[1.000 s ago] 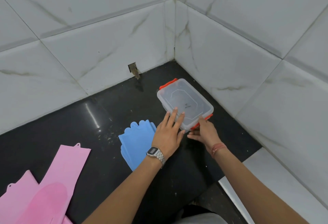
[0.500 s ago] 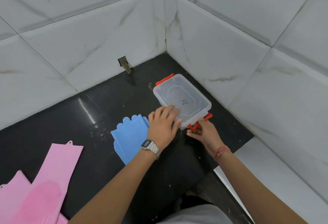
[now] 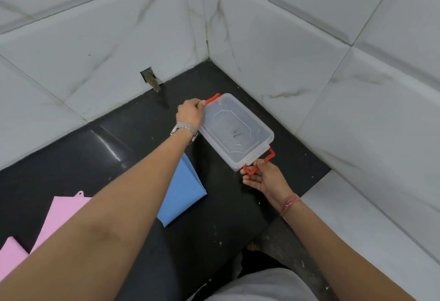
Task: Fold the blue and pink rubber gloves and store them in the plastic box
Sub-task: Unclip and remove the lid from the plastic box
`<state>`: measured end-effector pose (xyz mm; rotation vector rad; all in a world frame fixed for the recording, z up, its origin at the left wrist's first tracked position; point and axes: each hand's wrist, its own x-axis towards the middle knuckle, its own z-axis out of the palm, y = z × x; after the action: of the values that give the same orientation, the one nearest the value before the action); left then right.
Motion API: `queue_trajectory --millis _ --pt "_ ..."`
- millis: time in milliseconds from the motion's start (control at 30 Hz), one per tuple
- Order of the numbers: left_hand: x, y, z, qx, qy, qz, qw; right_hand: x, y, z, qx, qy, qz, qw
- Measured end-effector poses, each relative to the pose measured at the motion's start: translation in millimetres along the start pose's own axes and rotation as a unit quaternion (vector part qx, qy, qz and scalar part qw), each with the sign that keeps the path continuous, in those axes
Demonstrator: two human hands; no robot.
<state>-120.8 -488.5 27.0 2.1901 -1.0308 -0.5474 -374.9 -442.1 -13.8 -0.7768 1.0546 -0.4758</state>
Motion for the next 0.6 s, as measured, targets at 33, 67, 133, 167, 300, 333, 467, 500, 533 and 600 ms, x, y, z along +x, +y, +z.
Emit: queue_trajectory --millis 33,67,133,167,300,333,467,500,533,600 --pt "3 0 0 -0.006 -0.004 -0.007 1.0 0 0 0 0.002 0.0 0.002 1.0" --pt "7 1 0 -0.01 -0.008 -0.015 1.0 1 0 1 0.004 0.0 0.004 1.0" --pt "14 0 1 -0.02 -0.011 -0.049 0.999 1 1 2 0.011 0.001 0.005 1.0" --pt "17 -1 2 -0.034 -0.013 -0.077 0.996 1 1 3 0.016 0.003 0.005 1.0" --pt "20 -3 3 -0.082 -0.008 -0.135 0.987 2 2 6 0.034 0.013 0.011 0.999" --pt "18 0 4 -0.054 0.009 -0.113 0.992 3 2 6 0.038 0.014 0.012 0.999" --pt "-23 30 14 0.063 0.05 0.091 0.993 7 4 5 0.052 0.014 0.015 0.998" --pt "-41 38 21 0.06 0.02 0.146 0.987 8 4 6 0.053 0.015 0.016 0.998" --pt "-61 44 29 0.064 -0.022 0.188 0.98 9 4 7 0.054 0.017 0.015 0.998" --pt "-100 50 45 0.118 -0.086 0.254 0.956 9 4 8 0.057 0.014 0.005 0.998"
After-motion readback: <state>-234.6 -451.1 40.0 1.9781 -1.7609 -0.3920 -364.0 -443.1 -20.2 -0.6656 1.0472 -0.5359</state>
